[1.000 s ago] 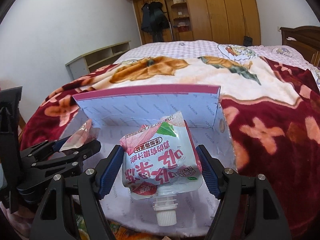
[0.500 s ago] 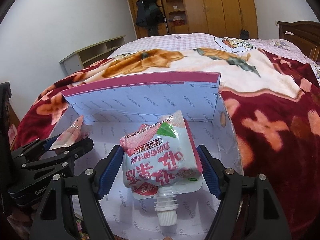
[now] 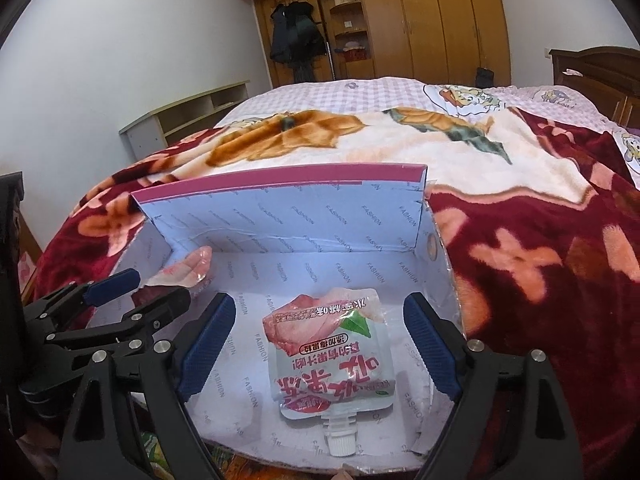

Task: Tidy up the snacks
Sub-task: 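Lower both snacks into the box and open both tools, then withdraw both tools from the box back toward the snack pile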

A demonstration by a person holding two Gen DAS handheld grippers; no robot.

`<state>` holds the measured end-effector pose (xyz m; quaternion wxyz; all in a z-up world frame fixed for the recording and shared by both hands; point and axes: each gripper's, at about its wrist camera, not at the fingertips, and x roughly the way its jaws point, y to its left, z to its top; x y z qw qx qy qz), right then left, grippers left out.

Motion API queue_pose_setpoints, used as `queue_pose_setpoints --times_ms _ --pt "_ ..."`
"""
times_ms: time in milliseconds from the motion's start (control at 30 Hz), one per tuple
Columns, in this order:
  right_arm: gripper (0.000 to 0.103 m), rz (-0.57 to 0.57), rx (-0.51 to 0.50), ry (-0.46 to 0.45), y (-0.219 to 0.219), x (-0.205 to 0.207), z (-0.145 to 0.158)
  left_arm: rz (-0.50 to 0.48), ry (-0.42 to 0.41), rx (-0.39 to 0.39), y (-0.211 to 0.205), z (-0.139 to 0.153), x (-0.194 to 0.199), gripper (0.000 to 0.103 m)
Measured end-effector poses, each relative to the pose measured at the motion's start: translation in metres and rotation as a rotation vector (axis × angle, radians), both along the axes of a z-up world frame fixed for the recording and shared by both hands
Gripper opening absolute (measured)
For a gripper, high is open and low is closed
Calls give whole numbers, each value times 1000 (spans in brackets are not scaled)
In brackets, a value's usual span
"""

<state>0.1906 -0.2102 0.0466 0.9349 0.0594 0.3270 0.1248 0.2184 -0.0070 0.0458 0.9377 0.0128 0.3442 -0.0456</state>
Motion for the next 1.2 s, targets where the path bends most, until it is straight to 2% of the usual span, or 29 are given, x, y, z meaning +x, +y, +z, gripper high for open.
queue_pose_setpoints --times_ms 467,1200 --pt "88 11 21 -45 1 -32 20 2 -54 -3 4 26 -32 74" --pt "88 -7 99 -70 -10 -99 36 26 -38 -24 22 36 -99 74"
